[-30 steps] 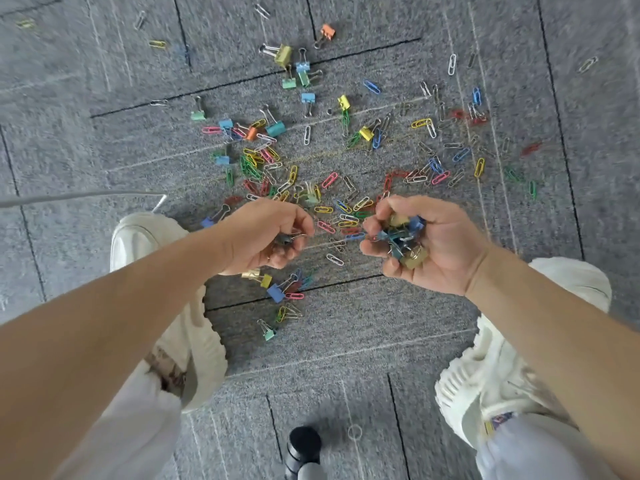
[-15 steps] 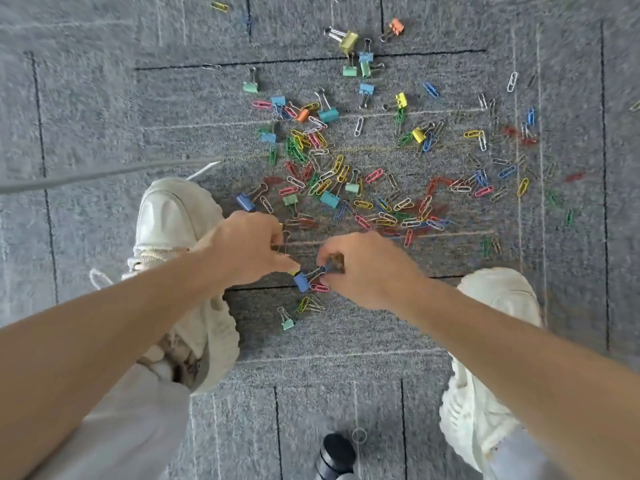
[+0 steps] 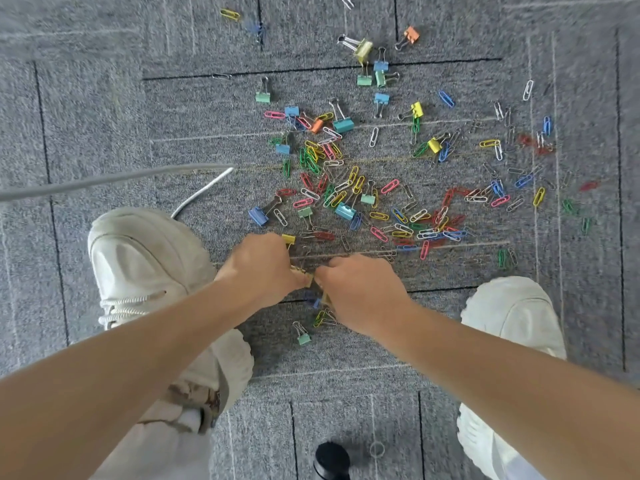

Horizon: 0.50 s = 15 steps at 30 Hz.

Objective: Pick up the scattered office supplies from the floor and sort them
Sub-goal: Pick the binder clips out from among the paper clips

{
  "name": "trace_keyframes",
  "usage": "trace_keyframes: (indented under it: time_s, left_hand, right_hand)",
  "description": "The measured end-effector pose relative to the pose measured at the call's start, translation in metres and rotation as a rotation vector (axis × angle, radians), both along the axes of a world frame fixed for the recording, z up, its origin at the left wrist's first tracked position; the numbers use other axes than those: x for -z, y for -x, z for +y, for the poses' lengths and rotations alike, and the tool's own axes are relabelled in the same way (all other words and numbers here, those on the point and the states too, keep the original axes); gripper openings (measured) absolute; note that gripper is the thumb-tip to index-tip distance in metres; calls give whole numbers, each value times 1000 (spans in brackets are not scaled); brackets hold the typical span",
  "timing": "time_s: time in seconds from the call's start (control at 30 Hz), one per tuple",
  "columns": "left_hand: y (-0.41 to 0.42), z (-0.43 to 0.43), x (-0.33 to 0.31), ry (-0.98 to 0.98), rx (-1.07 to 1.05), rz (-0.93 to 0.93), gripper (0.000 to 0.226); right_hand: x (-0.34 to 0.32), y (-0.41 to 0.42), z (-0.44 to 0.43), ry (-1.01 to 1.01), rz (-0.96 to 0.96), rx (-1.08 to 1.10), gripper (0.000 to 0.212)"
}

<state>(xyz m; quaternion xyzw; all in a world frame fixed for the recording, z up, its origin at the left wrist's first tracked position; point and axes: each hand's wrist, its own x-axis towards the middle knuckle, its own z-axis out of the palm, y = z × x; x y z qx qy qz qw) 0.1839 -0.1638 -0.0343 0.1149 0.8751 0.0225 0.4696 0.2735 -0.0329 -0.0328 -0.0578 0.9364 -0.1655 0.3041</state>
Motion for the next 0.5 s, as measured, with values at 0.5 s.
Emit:
trace_keyframes:
  time_s: [0.5]
  left_hand:
    - [14,7,-12,-278,-319,-322,17]
  right_hand:
    - [-19,16,82,1018,-409,1378,9]
